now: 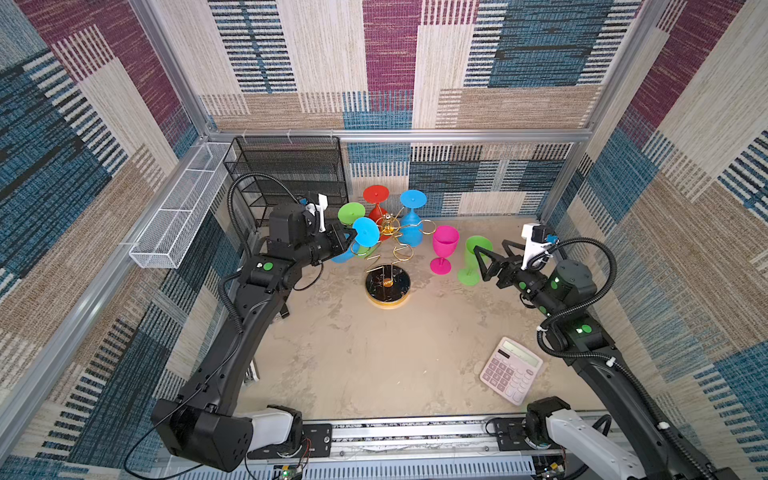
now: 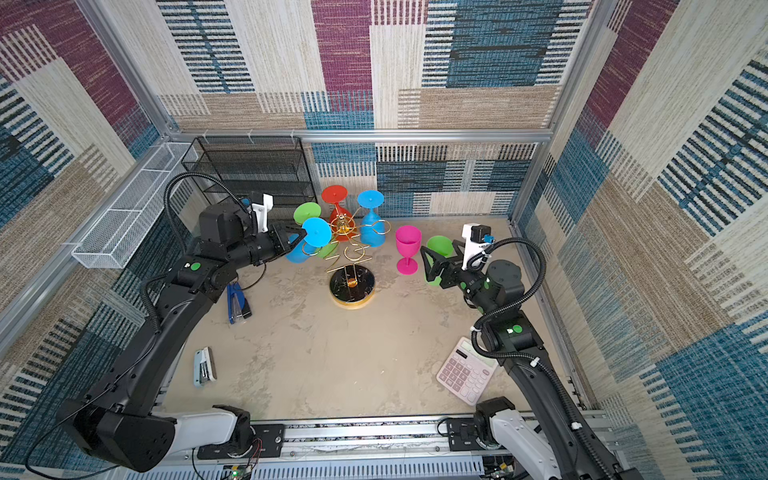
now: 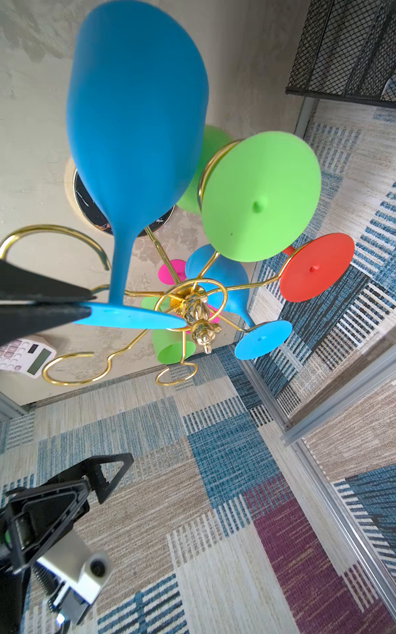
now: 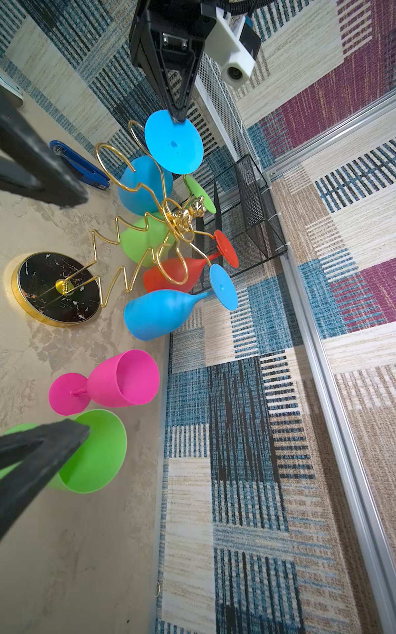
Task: Take the wine glass off the wine glass rack
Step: 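Pull the blue glass along its rack arm with the left gripper, then lift the blue glass off the rack with left while right reaches toward it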
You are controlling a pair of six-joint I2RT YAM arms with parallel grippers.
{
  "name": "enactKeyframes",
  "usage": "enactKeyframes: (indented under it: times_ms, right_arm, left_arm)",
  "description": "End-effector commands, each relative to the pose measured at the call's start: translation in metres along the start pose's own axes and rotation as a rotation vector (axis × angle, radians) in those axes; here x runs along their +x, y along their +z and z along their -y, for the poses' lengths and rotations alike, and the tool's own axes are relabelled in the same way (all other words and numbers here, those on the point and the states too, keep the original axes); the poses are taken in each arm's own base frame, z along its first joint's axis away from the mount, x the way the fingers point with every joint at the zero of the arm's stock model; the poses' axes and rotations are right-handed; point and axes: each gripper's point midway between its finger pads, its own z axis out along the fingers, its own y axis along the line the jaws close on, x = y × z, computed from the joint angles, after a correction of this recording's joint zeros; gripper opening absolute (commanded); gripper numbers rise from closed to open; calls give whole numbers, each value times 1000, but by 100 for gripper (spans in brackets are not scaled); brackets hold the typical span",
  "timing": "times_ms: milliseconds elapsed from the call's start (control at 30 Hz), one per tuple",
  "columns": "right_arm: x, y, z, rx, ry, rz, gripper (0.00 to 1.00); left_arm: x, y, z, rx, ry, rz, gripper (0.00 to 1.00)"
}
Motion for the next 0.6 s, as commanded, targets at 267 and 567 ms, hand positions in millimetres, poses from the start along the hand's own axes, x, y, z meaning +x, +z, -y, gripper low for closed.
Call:
enactKeyframes:
  times_ms: [267, 567]
  right_arm:
    - [-9, -4, -4, -8, -6, 21, 99]
    - [-9, -3, -5, -11, -16, 17, 99]
  left_arm:
    - [-14, -20, -9, -24, -12, 103, 0]
    - [-13, -63, -26, -51, -63, 167, 0]
